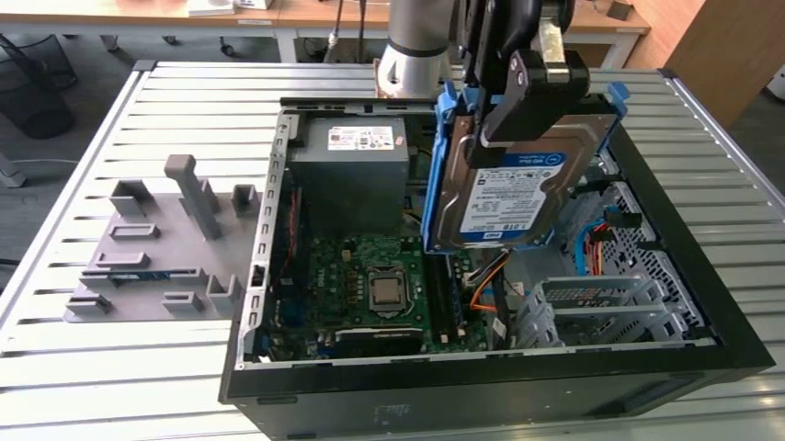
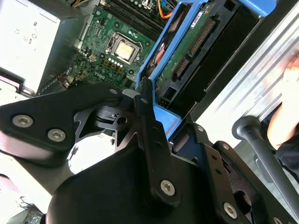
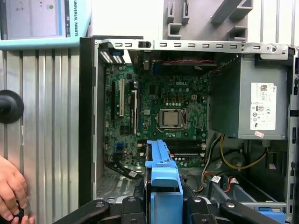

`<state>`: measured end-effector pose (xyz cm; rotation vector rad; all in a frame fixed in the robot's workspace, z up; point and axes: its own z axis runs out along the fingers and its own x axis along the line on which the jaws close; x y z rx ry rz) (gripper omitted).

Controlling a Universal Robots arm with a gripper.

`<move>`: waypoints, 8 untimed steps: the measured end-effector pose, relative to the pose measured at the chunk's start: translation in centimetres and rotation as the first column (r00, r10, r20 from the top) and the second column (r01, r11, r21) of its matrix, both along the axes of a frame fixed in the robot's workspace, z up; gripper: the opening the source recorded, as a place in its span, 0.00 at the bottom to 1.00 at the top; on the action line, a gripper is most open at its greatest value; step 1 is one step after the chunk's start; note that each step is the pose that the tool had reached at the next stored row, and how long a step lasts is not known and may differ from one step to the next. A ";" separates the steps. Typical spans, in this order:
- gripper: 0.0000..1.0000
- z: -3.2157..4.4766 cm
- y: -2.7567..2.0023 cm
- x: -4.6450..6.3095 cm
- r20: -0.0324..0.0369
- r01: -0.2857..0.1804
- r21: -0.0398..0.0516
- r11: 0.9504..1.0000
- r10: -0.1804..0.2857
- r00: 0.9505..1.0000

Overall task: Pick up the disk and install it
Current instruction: 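Insert the disk into the insertion slot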

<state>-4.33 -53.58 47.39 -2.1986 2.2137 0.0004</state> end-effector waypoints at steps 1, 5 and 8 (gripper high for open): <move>0.36 -0.03 0.00 0.2 0.000 0.000 0.000 1.000 0.000 1.000; 0.36 -0.26 -0.37 1.2 0.000 0.000 0.000 1.000 0.000 1.000; 0.36 -0.34 -0.88 1.2 0.000 0.000 0.000 1.000 0.000 1.000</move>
